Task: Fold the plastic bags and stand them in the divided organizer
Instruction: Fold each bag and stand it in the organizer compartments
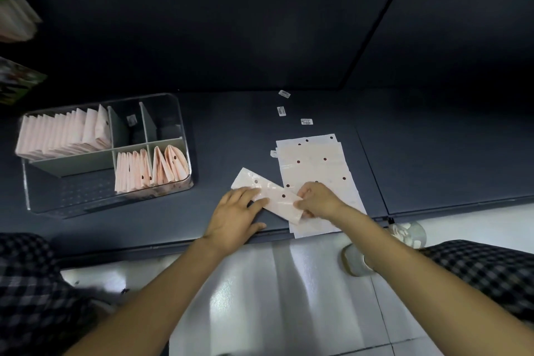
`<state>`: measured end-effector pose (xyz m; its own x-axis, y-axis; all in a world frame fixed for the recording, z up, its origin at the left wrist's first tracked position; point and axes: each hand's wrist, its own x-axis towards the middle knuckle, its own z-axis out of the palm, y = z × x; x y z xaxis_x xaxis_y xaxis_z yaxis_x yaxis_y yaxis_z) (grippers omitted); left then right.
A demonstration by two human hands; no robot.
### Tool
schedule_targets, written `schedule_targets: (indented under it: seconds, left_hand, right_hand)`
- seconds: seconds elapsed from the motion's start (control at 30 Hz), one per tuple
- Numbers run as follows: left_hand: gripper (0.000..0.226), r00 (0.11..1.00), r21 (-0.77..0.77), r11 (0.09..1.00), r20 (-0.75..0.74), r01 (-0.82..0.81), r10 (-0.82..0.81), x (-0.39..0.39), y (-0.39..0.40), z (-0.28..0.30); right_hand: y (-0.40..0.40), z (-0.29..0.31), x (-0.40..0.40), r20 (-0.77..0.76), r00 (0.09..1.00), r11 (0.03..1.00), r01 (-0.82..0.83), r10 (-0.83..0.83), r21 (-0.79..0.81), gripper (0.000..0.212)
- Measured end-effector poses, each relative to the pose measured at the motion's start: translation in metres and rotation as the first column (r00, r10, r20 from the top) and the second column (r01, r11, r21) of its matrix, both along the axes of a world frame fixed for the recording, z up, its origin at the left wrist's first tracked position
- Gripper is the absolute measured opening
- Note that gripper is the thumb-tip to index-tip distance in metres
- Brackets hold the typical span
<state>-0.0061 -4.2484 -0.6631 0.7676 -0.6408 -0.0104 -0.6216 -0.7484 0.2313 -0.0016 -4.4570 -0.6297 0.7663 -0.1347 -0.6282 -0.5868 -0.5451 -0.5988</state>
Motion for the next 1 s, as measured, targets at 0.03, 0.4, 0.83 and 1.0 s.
schedule_targets:
  seconds: [0.03,0.4,0.83,1.0]
  left_hand:
    - [0.059,0.999,-0.047,0.999,0.036,0.001,0.000,-0.004,0.000,0.000]
    - [0.050,0.991,-0.096,0.987,0.010,-0.132,0.133,-0.040,0.020,0.003]
    - [0.019,0.850,-0.211,0.850,-0.346,-0.483,0.398,-0.029,0.019,-0.014]
    - [0.013,0.674,-0.201,0.681,-0.490,-0.704,0.553,-0.017,0.020,-0.010]
  right_hand:
    - [0.008,0.001,-0.008,-0.071,0.990,0.982,0.129,-0.120,0.138,0.023]
    - [0.058,-0.004,-0.065,-0.107,0.976,0.931,0.212,-0.188,0.298,0.014]
    - [0.062,-0.033,-0.046,0.367,0.924,0.993,-0.092,0.111,-0.069,0.007]
    - [0.069,-0.033,-0.029,0.187,0.980,0.993,0.080,-0.063,-0.085,0.007]
